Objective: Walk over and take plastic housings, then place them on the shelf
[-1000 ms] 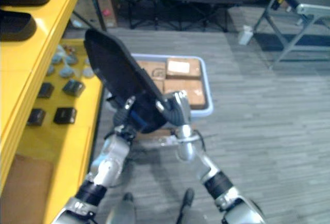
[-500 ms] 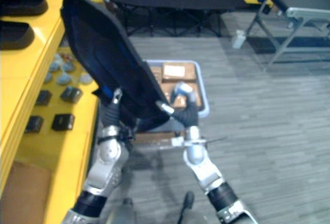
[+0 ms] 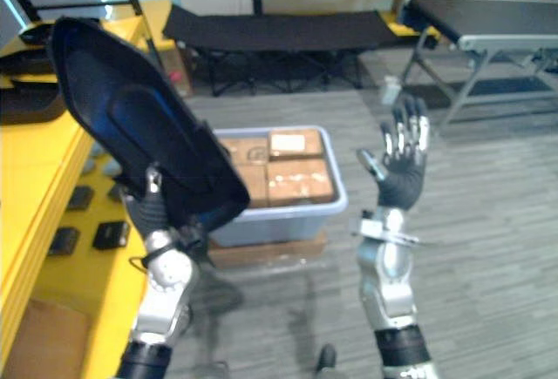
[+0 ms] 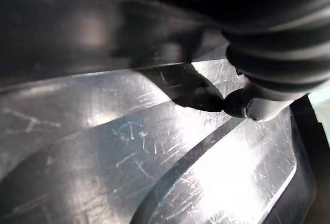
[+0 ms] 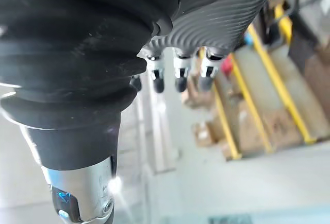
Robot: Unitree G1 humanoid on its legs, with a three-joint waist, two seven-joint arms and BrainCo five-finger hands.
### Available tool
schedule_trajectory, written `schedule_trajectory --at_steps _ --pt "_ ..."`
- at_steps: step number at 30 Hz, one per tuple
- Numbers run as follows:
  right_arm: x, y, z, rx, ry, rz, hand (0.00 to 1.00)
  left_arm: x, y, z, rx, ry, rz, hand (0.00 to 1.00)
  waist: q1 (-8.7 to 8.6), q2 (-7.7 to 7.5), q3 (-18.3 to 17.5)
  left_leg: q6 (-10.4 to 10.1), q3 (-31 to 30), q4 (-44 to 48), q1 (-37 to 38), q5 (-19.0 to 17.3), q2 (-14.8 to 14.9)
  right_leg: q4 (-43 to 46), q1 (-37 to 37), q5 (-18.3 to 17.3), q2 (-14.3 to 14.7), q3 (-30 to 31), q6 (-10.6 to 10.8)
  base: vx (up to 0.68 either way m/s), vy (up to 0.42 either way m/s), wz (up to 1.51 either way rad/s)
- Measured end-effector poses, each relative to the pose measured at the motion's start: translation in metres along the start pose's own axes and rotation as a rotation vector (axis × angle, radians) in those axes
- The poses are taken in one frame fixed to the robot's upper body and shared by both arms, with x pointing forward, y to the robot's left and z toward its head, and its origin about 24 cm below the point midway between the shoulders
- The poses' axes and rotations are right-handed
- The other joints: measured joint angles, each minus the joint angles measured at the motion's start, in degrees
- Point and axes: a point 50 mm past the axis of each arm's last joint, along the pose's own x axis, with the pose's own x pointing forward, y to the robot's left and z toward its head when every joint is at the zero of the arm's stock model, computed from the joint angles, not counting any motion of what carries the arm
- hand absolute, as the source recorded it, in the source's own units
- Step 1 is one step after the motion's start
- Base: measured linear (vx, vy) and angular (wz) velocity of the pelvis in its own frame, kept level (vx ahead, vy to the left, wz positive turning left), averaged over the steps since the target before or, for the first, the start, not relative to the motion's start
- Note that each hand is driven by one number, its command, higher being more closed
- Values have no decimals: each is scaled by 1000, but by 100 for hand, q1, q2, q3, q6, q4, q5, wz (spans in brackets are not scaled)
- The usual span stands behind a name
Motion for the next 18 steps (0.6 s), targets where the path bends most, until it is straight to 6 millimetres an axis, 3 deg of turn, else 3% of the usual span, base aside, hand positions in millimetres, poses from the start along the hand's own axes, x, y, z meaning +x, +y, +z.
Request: schedule_trajectory --at_steps 7,8,15,18 --pt "-39 -54 -11 -124 157 -222 0 -1 21 35 -124 -175 -15 100 -155 48 -48 -2 132 -197 147 20 -10 2 -27 38 4 113 38 42 21 -7" --pt "-79 -94 -31 -213 369 -374 0 -12 52 46 -158 -225 -55 100 -188 197 -125 -1 265 -342 288 30 -21 2 -23 2 1 214 74 0 0 0" --pt "-79 -95 -30 -216 367 -377 0 -11 55 46 -152 -230 -48 100 -187 194 -102 7 227 -339 201 24 -22 0 -31 -33 -7 170 79 0 0 3" --pt "-78 -99 -26 -227 349 -395 0 -6 65 48 -166 -241 -17 100 -195 201 81 22 145 -342 159 44 -48 -32 -83 -87 -25 105 79 -17 6 10"
